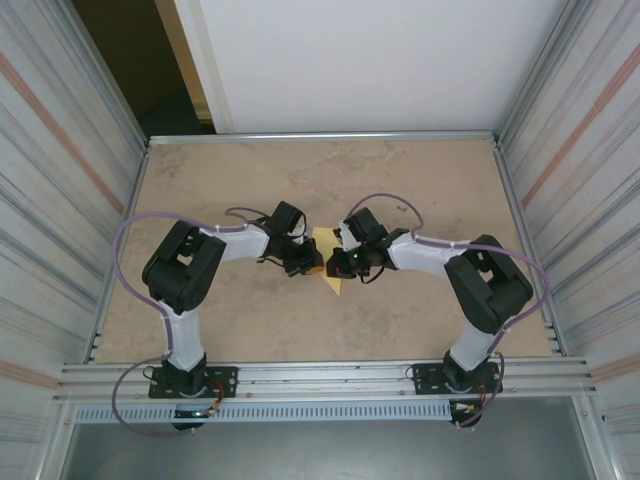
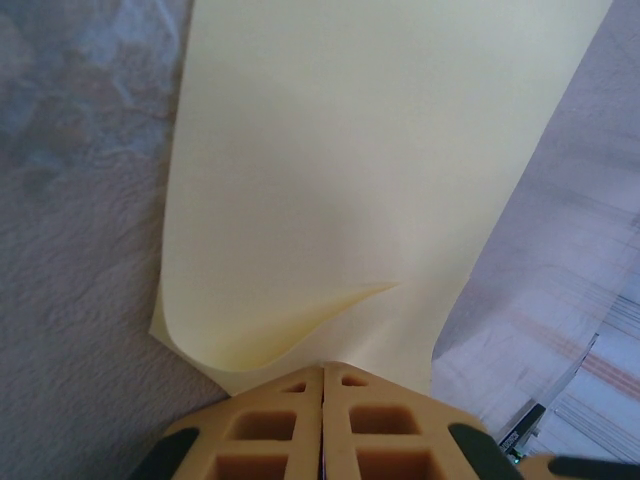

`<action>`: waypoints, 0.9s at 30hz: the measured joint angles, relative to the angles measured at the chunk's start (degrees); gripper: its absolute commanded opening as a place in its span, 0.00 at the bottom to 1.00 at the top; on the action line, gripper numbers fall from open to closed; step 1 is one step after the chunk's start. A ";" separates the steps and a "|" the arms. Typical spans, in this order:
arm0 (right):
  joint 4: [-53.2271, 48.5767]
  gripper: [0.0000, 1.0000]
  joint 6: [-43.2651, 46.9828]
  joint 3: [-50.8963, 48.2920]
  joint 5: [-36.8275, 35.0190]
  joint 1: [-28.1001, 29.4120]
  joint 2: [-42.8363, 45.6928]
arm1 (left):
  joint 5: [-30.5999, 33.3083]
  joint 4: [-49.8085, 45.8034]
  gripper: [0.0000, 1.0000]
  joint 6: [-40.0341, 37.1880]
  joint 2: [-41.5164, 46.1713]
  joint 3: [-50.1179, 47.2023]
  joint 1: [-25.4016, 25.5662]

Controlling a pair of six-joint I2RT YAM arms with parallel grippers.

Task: Fold a paper plane with a square sheet of paper (pick it up from the middle)
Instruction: Third fold the triangle at the center of the table.

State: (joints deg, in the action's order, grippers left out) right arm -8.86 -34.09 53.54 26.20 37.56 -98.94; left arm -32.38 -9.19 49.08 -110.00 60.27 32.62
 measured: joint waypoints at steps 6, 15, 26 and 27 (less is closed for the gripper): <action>0.26 0.03 0.02 1.07 -0.85 0.00 -4.35 | -0.02 0.00 0.07 0.02 0.00 0.00 0.00; 0.44 0.03 0.07 1.22 0.07 -0.09 -5.68 | -0.24 0.02 0.07 0.02 -0.11 0.00 -0.04; 0.26 0.04 0.28 0.90 0.87 -0.09 -4.15 | -1.07 0.00 0.07 0.00 -0.48 0.26 -0.26; 0.26 0.04 0.31 0.92 0.90 -0.09 -4.07 | -1.07 0.00 0.07 0.00 -0.48 0.26 -0.26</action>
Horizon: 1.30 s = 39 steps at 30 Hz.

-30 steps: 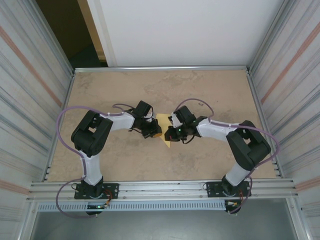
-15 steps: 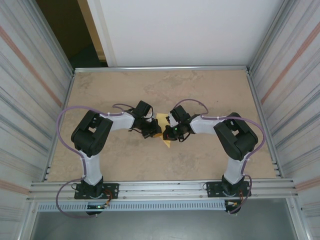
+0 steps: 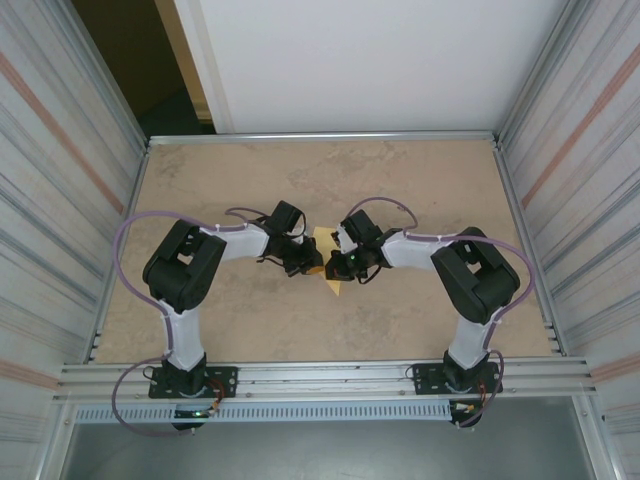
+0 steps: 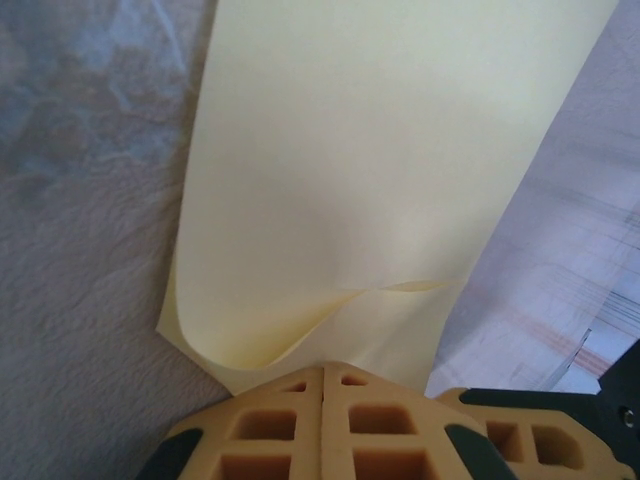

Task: Fold a paper plane with a square sheet of paper (pick it up from the middle)
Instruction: Third fold the triangle at the center of the table.

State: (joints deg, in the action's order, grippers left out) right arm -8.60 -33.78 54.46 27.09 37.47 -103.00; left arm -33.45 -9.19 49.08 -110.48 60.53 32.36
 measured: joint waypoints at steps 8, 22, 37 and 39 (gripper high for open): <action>0.00 0.04 0.39 0.09 0.85 0.17 -0.61 | 0.00 0.00 0.07 -0.02 0.00 0.00 0.00; 0.26 0.04 1.44 -0.15 1.53 0.52 -1.97 | 0.02 -0.02 0.07 -0.13 -0.02 0.00 0.00; 2.56 0.04 1.44 -9.29 4.20 0.39 4.26 | -0.11 -0.17 0.07 -0.44 -0.15 0.11 -0.15; 2.47 0.04 1.44 -10.73 4.28 0.37 5.51 | -0.15 -0.17 0.07 -0.44 -0.15 0.11 -0.15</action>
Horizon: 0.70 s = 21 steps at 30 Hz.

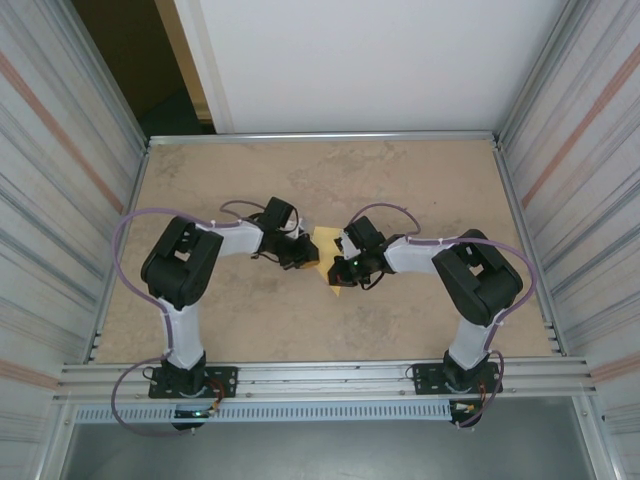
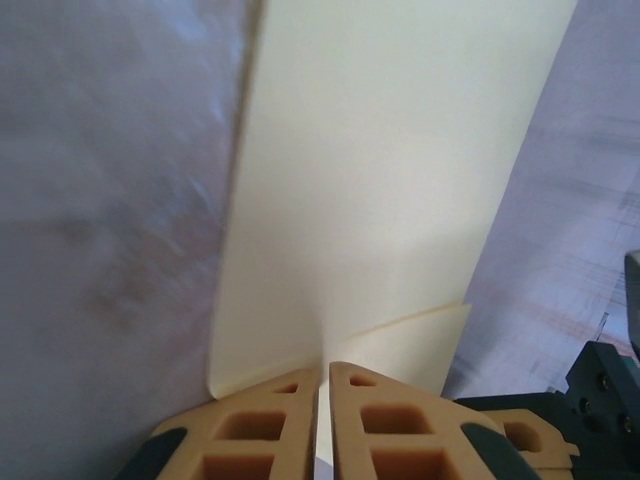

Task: Fold a paper plane with a square sheet of paper (pick it up from the middle)
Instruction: Third fold the triangle at the center of the table.

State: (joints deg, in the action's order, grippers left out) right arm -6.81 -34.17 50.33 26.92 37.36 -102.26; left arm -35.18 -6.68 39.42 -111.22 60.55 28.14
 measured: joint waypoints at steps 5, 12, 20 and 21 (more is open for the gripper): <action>0.17 0.02 0.02 -0.09 0.37 0.00 -0.07 | -1.03 0.15 0.14 -3.65 -1.46 1.64 -2.86; -1.05 0.03 0.00 0.28 1.03 -0.17 -0.07 | 2.58 -2.75 0.14 -7.98 -2.14 5.20 -6.60; -3.52 0.17 -2.25 0.44 1.03 -0.26 1.55 | 4.63 -2.29 0.16 -8.11 2.91 4.37 -7.48; -3.85 0.22 -2.97 0.42 0.44 -0.26 2.56 | 4.72 -1.77 0.18 -7.65 4.81 3.04 -7.32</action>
State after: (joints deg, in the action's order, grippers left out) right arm -10.66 -37.15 50.74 27.35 37.10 -99.70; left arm -30.46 -8.45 31.77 -106.41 63.59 20.82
